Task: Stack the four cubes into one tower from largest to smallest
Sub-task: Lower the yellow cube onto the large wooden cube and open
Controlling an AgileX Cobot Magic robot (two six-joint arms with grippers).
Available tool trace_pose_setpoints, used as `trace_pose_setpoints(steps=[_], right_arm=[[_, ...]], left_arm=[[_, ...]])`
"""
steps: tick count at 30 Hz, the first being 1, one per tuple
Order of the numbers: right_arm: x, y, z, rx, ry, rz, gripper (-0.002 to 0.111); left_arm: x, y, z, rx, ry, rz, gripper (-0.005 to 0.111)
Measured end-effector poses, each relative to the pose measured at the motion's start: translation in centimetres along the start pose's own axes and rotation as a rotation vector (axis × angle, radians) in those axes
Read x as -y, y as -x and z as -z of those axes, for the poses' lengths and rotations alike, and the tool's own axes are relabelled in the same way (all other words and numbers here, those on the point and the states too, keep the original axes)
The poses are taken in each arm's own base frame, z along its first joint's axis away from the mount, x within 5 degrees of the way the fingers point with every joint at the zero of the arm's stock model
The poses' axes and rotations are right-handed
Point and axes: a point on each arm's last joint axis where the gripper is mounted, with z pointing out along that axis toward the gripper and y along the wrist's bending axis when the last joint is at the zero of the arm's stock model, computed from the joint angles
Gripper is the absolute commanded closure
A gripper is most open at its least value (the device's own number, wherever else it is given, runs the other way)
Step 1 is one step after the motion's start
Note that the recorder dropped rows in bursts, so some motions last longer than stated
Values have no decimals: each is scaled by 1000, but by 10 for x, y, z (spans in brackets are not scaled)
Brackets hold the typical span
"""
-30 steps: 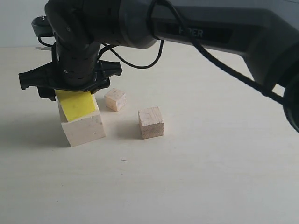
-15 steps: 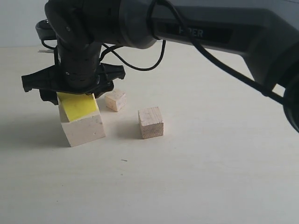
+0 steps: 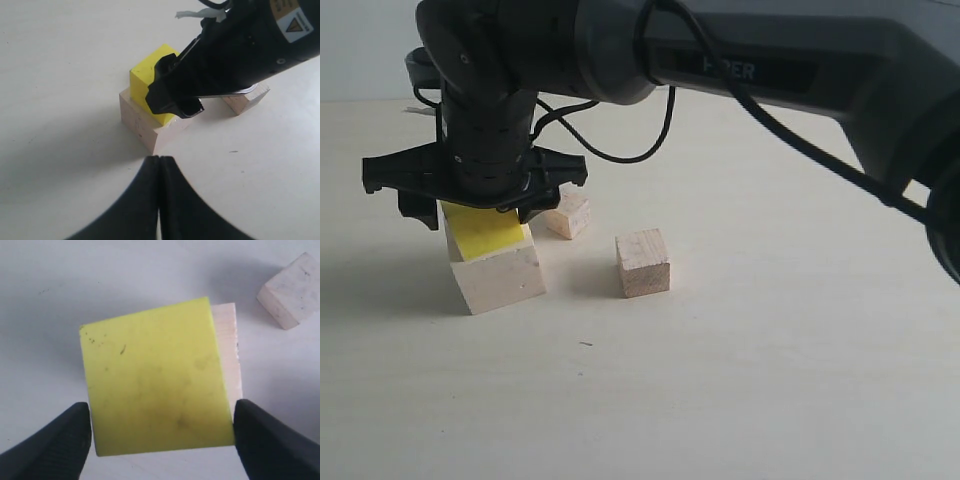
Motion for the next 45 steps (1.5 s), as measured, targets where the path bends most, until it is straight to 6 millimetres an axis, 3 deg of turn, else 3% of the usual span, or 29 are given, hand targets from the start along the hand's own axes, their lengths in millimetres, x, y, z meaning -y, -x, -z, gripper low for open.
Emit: trace_pose_setpoints(steps=[20,45], right_arm=[[-3,-2,0,-23,30,-71,34],[1,1,0,6,-14,-30,34]], left_arm=[[0,0,0,-2,-1,0,107],[0,-1,0,-13,-4,0,107]])
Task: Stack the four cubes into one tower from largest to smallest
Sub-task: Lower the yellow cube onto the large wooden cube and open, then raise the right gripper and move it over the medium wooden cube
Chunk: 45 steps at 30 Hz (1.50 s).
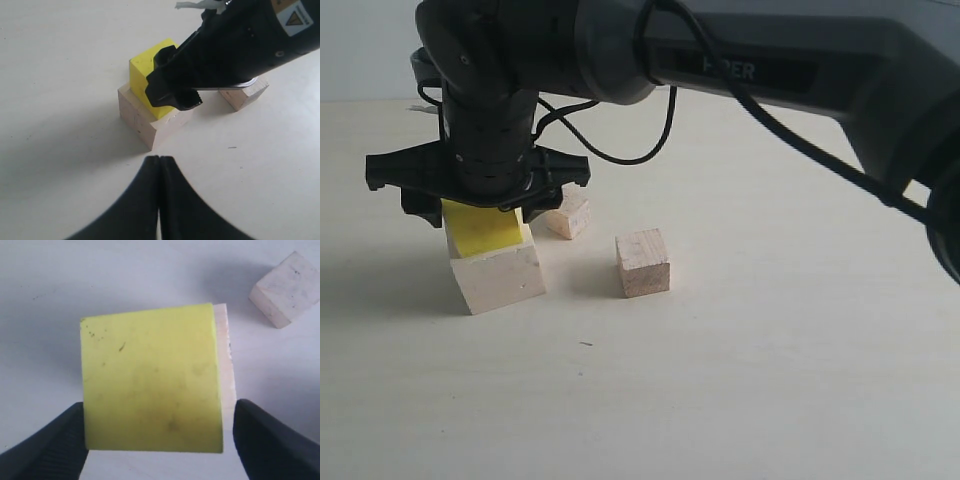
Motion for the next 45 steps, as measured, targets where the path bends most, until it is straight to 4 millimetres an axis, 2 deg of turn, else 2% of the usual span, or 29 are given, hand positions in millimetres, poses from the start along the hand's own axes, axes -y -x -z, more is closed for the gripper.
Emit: trace_pose_setpoints(steps=[22,30,36,41,45], right_arm=[[0,0,2,-3,4,59,34],[-3,6,34,52,43,69,35],[1,9,60,83,14,133,49],[9,10,91,100,-44,207,42],[23,13,108,123,-191,271,35]], left_arm=[[0,0,0,0,0,0,107],[0,0,0,-1,0,0,107],[0,0,0,-1,0,0,107],[0,0,0,-4,-1,0,107],[0,0,0,-4,-1,0,107]])
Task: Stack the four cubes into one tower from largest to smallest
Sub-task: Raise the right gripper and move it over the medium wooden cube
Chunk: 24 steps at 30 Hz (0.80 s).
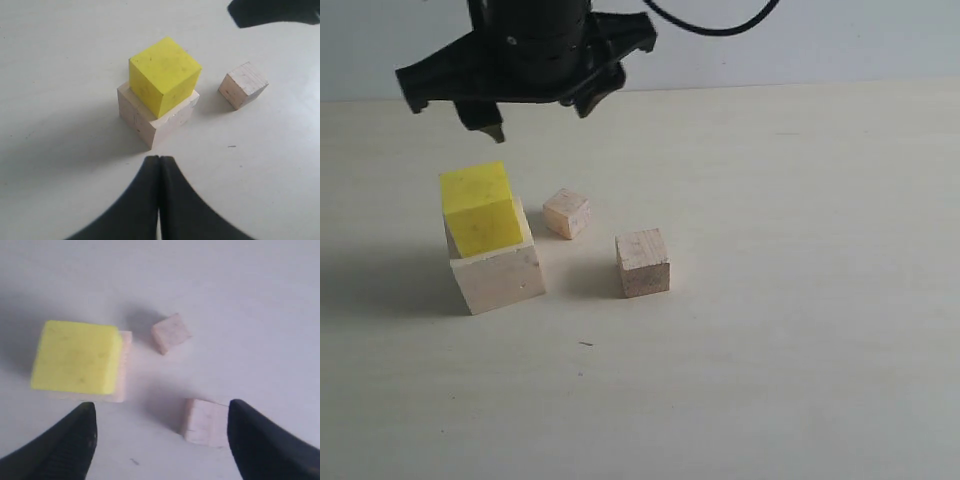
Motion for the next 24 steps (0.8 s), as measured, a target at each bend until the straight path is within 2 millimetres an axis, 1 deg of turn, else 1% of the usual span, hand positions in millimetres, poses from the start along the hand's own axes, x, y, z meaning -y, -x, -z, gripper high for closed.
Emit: trace_pose_setpoints(steps=[4,6,7,8,9,10,12,14,16,18,21,24], right_arm=[[12,2,-1,26,-130,57,36],[13,-3,-12,4,-173,85,36],[13,-10,-26,-34,-194,103,36],[13,-13,-32,-52,-203,109,36],[17,-18,-47,-96,-223,120,36],[21,-20,-53,-116,-229,122,36],[43,-18,-63,-161,-251,127,36],[66,-10,-60,-180,-230,112,36],[84,-6,-50,-190,-181,90,36],[96,-4,-45,-212,-104,24,36],[105,-3,-48,-237,-63,-22,36],[104,-5,-58,-263,-61,-23,36]], left_arm=[[0,0,0,-2,-1,0,107],[0,0,0,-3,-1,0,107],[0,0,0,-5,-2,0,107],[0,0,0,-5,-2,0,107],[0,-1,0,-7,-3,0,107],[0,-1,0,-8,-1,-2,107],[0,-1,0,-9,2,-5,107],[0,-1,0,-10,2,-6,107],[0,-1,0,-12,2,-6,107],[0,-1,0,-12,3,-7,107],[0,-1,0,-12,3,-7,107],[0,-1,0,-12,3,-7,107]])
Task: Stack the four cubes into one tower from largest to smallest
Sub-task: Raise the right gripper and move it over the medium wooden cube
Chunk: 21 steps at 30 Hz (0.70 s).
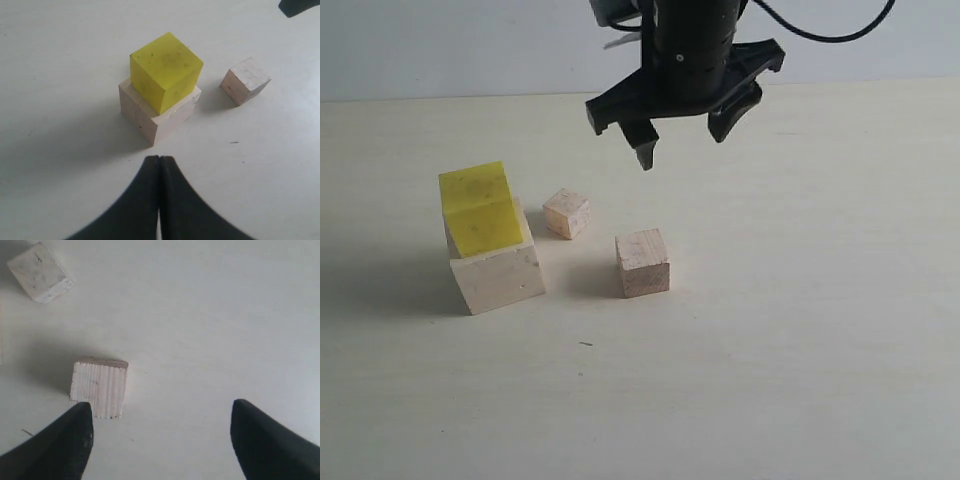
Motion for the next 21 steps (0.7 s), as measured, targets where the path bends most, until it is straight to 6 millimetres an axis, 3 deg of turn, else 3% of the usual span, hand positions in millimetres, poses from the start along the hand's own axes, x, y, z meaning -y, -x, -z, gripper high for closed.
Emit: trace_pose_setpoints(steps=[12,17,21], right_arm=[[-20,0,-60,-135,77,-4,36],[-22,1,-63,-126,94,42,36],[-20,2,-49,-86,107,46,36]], left_arm=[[-1,0,0,0,6,-6,107],[-1,0,0,-1,8,-9,107],[-1,0,0,-2,11,-11,107]])
